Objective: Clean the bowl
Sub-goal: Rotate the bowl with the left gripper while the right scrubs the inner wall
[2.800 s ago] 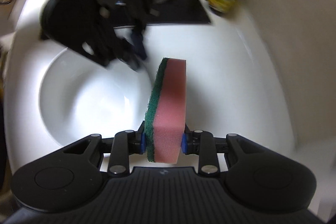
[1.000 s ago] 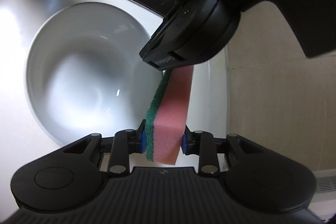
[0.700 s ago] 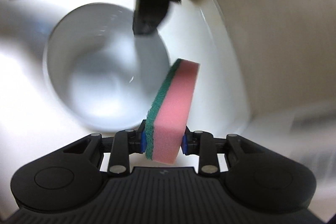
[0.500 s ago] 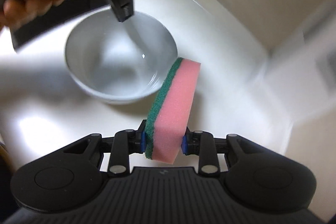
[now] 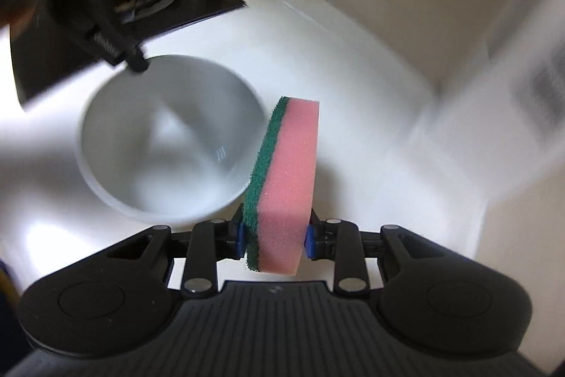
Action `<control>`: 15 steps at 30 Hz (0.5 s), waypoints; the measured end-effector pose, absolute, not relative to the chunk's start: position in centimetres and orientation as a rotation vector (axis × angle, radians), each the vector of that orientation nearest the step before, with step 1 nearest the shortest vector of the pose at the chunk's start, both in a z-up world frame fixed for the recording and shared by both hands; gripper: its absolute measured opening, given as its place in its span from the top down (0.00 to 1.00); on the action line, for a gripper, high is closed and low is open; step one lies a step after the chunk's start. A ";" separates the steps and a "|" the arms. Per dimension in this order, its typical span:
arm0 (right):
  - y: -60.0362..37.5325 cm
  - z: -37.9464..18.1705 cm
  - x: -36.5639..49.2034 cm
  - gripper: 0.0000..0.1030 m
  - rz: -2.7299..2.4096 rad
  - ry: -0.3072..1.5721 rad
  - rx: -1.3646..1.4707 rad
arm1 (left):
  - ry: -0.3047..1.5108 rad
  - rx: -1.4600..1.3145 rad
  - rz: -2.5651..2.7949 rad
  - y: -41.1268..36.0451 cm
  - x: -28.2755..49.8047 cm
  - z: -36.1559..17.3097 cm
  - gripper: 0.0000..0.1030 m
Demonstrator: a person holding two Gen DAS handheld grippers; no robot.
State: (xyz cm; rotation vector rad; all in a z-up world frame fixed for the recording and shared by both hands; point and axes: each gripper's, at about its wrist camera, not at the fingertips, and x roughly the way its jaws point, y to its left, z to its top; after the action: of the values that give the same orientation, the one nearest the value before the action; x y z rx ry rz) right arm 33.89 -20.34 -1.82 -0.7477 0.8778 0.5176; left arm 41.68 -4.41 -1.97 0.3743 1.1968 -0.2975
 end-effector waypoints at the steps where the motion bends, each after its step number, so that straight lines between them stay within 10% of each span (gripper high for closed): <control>1: -19.8 -2.0 34.3 0.75 0.552 0.863 -0.830 | 1.202 0.411 -0.349 -4.8 42.6 -2.1 0.93; 15: -18.8 -2.2 37.1 0.75 0.734 0.857 -0.980 | 1.211 0.488 -0.466 -6.6 46.0 -3.9 0.79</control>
State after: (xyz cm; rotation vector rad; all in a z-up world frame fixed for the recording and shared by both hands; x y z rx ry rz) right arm 37.10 -18.77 -2.20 -0.9799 0.8565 0.7342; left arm 45.96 -6.65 -3.94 0.4882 1.2113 -0.4660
